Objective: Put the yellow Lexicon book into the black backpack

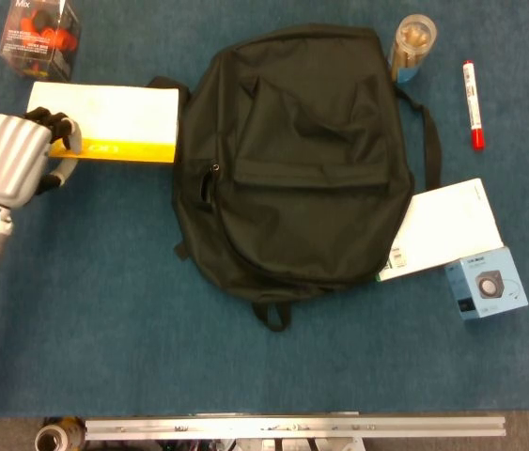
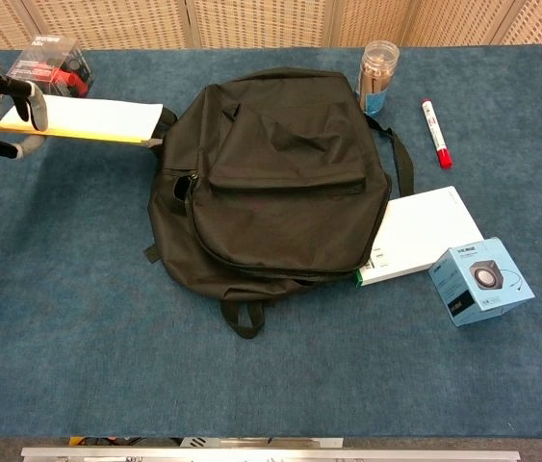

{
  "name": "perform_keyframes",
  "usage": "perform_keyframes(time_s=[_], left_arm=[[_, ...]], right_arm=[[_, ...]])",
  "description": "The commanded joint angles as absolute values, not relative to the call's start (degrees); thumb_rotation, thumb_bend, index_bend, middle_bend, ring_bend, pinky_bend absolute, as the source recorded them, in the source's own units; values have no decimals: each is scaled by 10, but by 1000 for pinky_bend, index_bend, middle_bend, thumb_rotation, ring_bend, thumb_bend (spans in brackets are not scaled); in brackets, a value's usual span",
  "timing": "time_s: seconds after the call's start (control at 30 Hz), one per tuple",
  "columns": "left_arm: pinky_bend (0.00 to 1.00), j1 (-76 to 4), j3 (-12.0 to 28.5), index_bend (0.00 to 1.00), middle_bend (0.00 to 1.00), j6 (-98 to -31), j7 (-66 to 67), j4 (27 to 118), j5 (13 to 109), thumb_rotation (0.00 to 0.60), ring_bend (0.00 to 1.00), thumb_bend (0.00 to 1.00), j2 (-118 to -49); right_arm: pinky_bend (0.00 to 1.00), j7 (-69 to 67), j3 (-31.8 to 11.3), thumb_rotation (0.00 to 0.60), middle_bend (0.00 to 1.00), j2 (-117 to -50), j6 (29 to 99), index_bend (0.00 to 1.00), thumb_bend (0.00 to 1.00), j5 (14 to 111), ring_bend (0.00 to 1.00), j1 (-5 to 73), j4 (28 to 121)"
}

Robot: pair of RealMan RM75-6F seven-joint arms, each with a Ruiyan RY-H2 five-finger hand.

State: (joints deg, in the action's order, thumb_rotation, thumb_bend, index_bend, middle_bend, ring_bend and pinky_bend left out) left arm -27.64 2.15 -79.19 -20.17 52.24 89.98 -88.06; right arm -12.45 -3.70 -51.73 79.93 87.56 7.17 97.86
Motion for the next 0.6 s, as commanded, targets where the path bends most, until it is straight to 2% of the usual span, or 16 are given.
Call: perform_keyframes(time_s=[0.03, 0.33, 0.6], left_arm=[[665, -262, 18, 628, 589, -825, -214, 555, 913, 600, 516, 404, -853], [665, -220, 3, 627, 589, -900, -223, 609, 940, 600, 516, 403, -800], [665, -190, -7, 627, 589, -931, -235, 635, 949, 600, 516, 403, -775]], right_arm=[[416, -116, -42, 600, 462, -515, 794, 490, 251, 879, 333, 81, 991], [416, -72, -47, 600, 462, -503, 743, 490, 234, 906, 333, 128, 1051], [416, -16, -54, 600, 463, -513, 668, 490, 172, 909, 333, 185, 1116]])
